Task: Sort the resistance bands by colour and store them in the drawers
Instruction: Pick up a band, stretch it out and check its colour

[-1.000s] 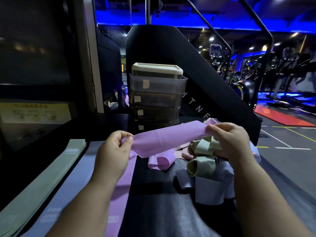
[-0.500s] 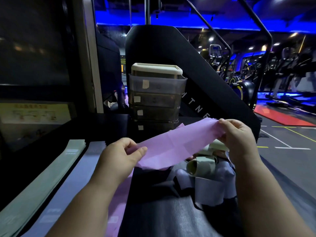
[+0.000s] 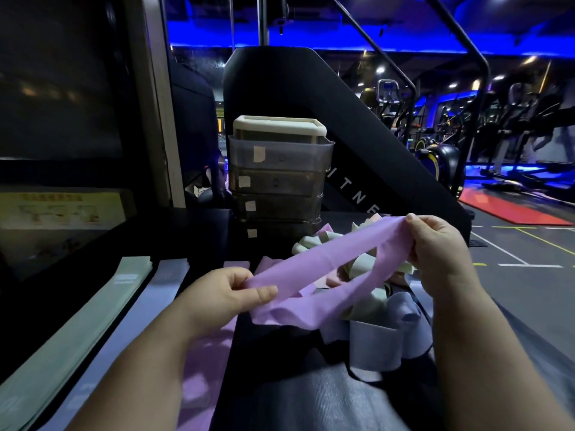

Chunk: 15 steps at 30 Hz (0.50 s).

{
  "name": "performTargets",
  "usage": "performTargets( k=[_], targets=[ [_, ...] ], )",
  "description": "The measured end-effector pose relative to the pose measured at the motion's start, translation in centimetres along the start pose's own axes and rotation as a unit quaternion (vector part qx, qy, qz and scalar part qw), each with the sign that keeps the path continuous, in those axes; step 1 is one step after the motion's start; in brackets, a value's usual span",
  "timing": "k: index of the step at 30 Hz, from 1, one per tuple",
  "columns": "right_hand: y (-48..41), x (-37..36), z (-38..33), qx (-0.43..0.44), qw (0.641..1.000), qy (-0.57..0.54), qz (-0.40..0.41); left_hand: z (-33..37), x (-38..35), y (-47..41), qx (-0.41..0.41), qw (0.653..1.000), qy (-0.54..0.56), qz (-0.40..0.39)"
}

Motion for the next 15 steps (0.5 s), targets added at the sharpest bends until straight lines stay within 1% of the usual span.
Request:
performTargets(
  k=[1,3,5,7,8,10,12,15],
  targets=[
    [-0.3,0.2,0.1,-0.003,1.000,0.010,0.003,0.0,0.1,0.0,-0.005,0.999,0.037,0.003],
    [-0.7,0.6,0.2,0.004,0.999,0.047,0.024,0.0,0.4,0.0,-0.017,0.997,0.072,0.027],
    [-0.9,0.7,0.3,0.025,0.994,0.095,0.051,0.2,0.7,-0.2,-0.019,0.994,0.085,0.067],
    [-1.0,0.6,0.2,0.045,0.987,0.134,0.074,0.8,1.1,-0.3,-0.004,0.991,0.088,0.105],
    [-0.9,0.6,0.1,0.048,0.985,0.148,0.078,1.1,1.3,-0.2,0.004,0.989,0.089,0.115],
    [-0.7,0.4,0.0,0.044,0.984,0.159,0.071,2.0,1.9,0.0,0.021,0.992,0.082,0.098],
    [-0.3,0.1,-0.2,0.037,0.987,0.149,0.051,2.9,2.6,0.6,0.037,0.997,0.024,0.063],
    [0.3,-0.5,-0.4,0.007,0.991,0.135,0.010,3.6,3.5,2.0,0.053,0.992,-0.117,0.012]
  ],
)
Point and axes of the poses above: each hand's wrist, its own y-axis away from the middle knuckle, its own x-axis out of the back of the hand, z = x × y, the point moved 1 cm from there along -y, towards the middle knuckle, and after that the axes turned 15 degrees about -x, right-handed, at the moved point
